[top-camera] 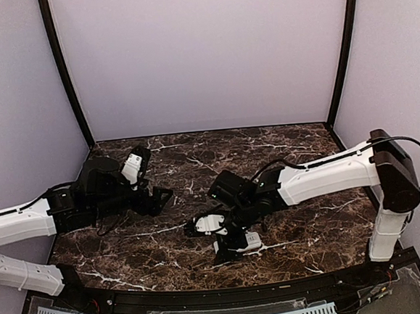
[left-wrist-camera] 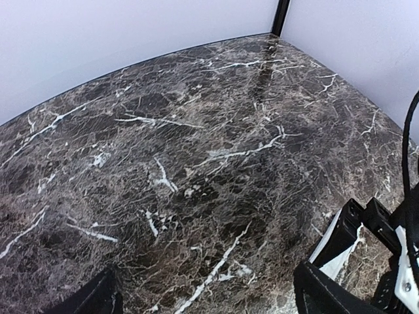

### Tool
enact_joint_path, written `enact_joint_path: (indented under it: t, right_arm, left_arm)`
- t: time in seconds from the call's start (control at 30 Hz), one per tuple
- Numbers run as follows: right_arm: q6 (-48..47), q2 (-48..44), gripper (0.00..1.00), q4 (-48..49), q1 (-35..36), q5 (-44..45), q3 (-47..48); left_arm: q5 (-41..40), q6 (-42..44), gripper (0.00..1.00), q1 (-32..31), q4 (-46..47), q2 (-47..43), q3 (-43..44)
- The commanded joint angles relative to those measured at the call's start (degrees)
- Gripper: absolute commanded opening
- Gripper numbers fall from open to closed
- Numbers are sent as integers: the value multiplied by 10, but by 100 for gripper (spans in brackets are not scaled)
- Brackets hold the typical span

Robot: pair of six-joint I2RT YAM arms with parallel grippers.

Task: Load the batteries into the remote control
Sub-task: Pick up the remote control from the center of the board.

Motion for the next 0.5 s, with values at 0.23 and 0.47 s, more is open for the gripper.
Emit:
enact_joint_path:
  t: [0.23, 0.47]
  right_arm:
    - [-22, 91, 97, -72, -3, 68, 55]
    - [-6, 137, 80, -141, -5, 94, 85]
  left_arm:
    - [-27, -23, 89, 5, -33, -5, -5]
    - [-13, -17, 88, 4, -29, -4, -4]
